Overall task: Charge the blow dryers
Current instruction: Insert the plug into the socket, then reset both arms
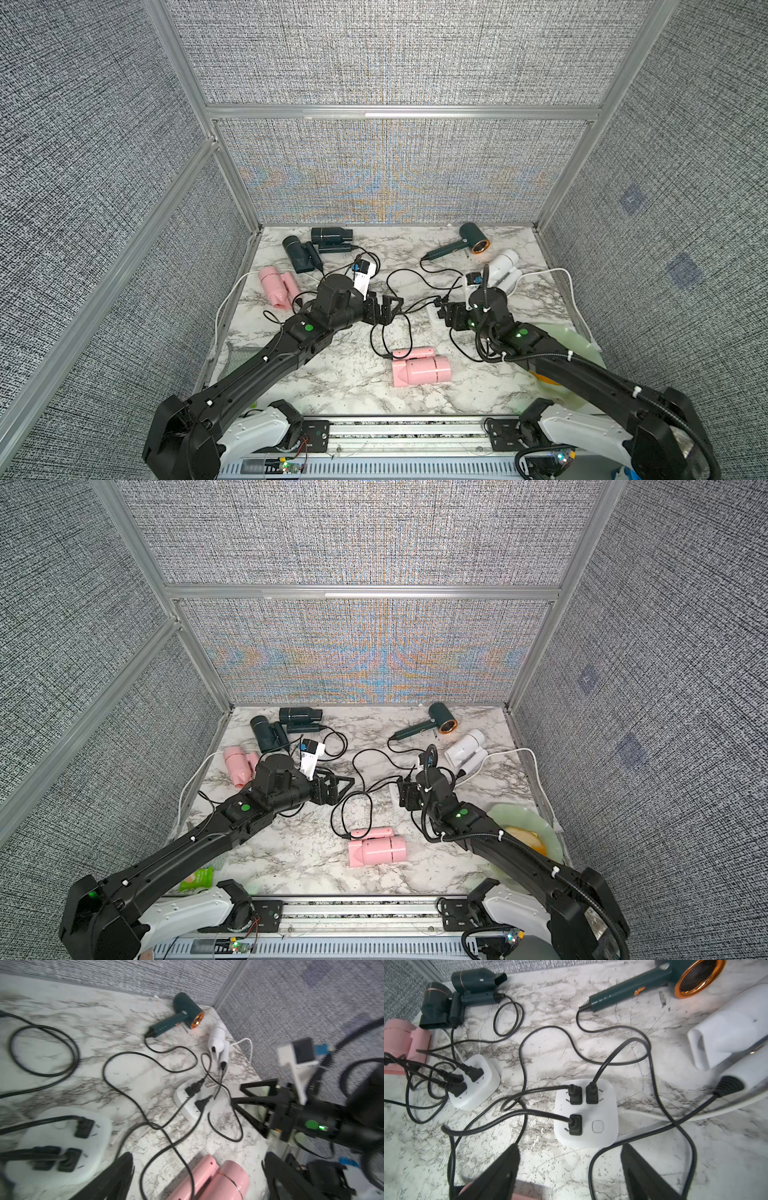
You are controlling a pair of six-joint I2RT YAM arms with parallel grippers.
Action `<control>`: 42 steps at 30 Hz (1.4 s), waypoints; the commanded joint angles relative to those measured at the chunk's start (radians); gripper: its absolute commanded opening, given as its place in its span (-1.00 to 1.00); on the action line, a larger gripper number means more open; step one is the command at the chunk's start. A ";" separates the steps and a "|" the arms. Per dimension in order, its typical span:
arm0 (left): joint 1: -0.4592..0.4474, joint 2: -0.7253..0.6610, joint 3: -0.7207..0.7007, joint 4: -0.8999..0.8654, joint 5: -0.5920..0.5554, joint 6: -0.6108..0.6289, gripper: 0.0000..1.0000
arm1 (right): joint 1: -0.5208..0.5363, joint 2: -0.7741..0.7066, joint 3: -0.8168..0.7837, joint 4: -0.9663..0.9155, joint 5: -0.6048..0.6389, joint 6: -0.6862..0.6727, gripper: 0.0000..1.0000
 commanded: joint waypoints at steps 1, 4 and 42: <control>0.010 0.016 0.020 -0.050 -0.199 0.031 0.99 | -0.035 -0.041 0.020 -0.025 0.053 -0.047 0.97; 0.018 0.029 0.026 -0.046 -0.303 0.034 0.99 | -0.079 -0.077 0.028 -0.019 0.081 -0.078 0.98; 0.472 0.174 -0.350 0.671 -0.608 0.458 0.99 | -0.588 0.207 -0.339 0.852 0.097 -0.394 0.98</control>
